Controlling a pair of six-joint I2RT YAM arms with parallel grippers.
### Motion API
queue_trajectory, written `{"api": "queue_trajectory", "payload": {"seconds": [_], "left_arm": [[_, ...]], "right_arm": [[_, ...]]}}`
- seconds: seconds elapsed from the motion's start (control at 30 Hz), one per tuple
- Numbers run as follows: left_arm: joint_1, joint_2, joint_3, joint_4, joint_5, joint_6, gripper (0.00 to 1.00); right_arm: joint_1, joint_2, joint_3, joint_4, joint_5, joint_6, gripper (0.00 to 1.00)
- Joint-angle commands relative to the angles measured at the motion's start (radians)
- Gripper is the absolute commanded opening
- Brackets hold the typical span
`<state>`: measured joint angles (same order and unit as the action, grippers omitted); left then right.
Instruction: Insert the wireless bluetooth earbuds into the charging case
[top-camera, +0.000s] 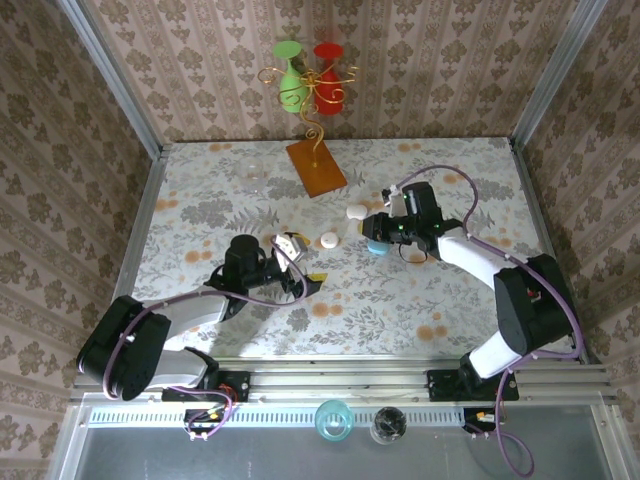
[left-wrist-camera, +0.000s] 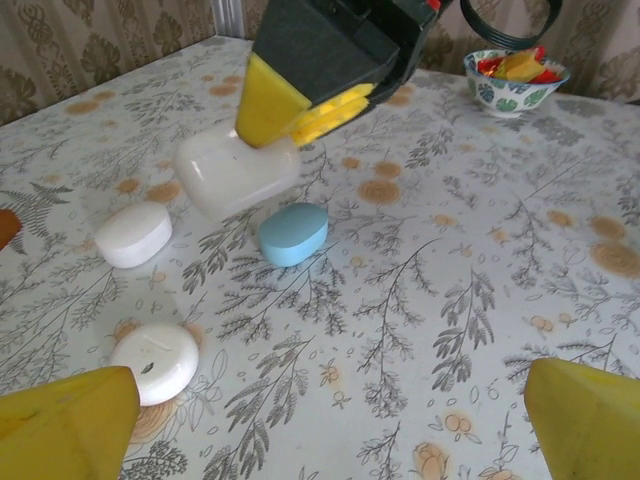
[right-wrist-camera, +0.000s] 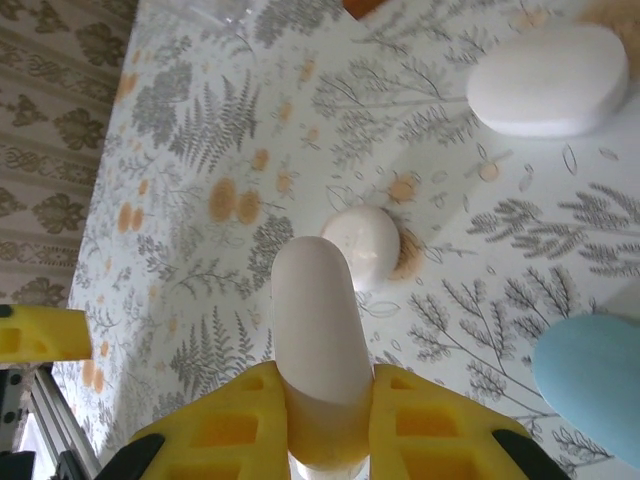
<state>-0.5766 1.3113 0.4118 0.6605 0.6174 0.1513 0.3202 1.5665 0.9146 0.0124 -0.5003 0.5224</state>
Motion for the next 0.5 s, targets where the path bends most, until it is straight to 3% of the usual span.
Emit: {"api": "queue_trajectory", "payload": {"seconds": [0.0,0.47], "left_arm": [[-0.004,-0.003,0.034,-0.042,-0.024,0.047,0.99],[-0.006,-0.004,0.030,-0.064,-0.029,0.043,1.00]], "right_arm": [[-0.003,0.032,-0.035,0.049,0.022,0.077,0.18],[0.001,0.141,-0.066,0.044,0.032,0.101,0.20]]}}
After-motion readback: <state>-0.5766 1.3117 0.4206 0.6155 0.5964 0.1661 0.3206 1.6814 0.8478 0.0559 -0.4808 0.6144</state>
